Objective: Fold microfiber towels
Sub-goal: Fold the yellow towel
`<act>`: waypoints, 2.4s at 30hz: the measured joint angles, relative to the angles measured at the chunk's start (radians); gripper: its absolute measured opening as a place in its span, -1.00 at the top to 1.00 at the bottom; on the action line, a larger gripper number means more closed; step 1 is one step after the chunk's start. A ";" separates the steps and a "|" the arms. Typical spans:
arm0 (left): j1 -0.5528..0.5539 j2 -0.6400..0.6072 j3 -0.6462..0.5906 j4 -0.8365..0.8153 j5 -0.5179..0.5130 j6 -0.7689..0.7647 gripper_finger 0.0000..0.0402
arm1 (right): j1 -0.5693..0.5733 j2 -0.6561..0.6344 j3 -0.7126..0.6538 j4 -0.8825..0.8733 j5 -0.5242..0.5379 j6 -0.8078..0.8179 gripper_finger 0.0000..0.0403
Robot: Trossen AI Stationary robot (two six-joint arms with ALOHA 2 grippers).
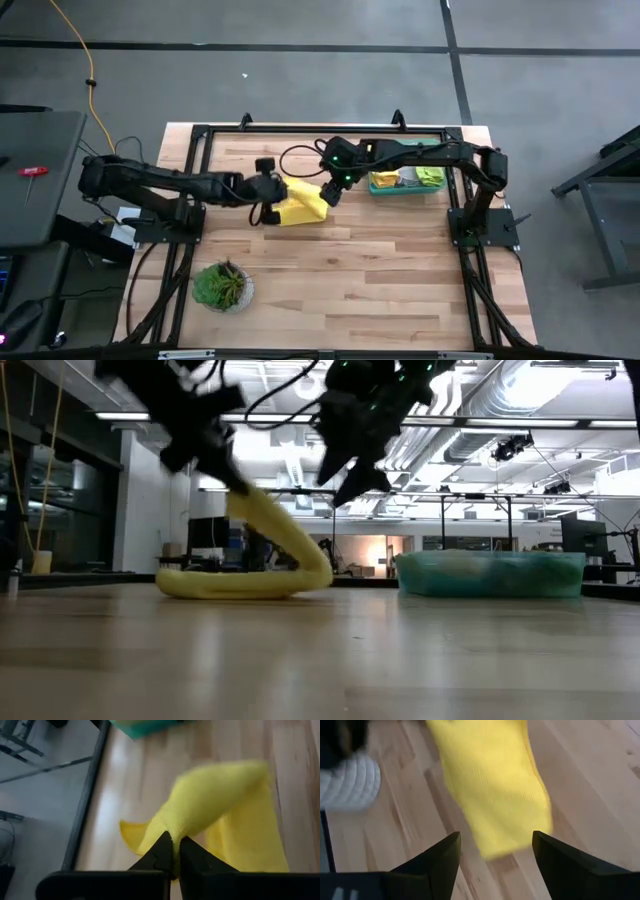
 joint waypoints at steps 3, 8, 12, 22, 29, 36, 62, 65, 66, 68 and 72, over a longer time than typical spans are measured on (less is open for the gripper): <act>0.042 -0.005 0.138 -0.132 0.038 -0.002 0.99 | 0.001 -0.064 0.000 -0.117 0.053 -0.084 -0.18; 0.099 0.015 0.363 -0.318 0.187 -0.099 0.99 | 0.007 -0.228 -0.072 -0.228 0.214 -0.142 -0.18; 0.084 0.066 0.517 -0.356 0.258 -0.154 0.99 | 0.006 -0.386 -0.185 -0.239 0.320 -0.080 -0.18; 0.030 0.286 0.974 -0.363 0.370 -0.126 1.00 | 0.006 -0.734 -0.489 -0.121 0.399 0.115 -0.18; 0.057 0.357 1.186 -0.391 0.444 -0.193 1.00 | 0.008 -0.866 -0.654 0.029 0.321 0.143 -0.18; 0.086 0.339 1.155 -0.663 0.418 -0.250 1.00 | 0.008 -0.905 -0.708 0.063 0.291 0.168 -0.18; 0.203 0.278 0.569 -0.404 0.184 -0.308 1.00 | 0.049 -0.813 -0.708 0.173 0.204 0.209 -0.18; 0.298 0.291 0.561 -0.412 0.174 -0.333 1.00 | 0.064 -0.771 -0.708 0.180 0.205 0.228 -0.18; 0.329 0.294 0.547 -0.442 0.174 -0.346 1.00 | 0.071 -0.757 -0.708 0.184 0.203 0.229 -0.18; 0.375 0.295 0.514 -0.484 0.177 -0.363 1.00 | 0.093 -0.725 -0.708 0.206 0.201 0.239 -0.18; 0.427 0.296 0.426 -0.499 0.246 -0.410 1.00 | 0.144 -0.639 -0.708 0.287 0.200 0.249 -0.18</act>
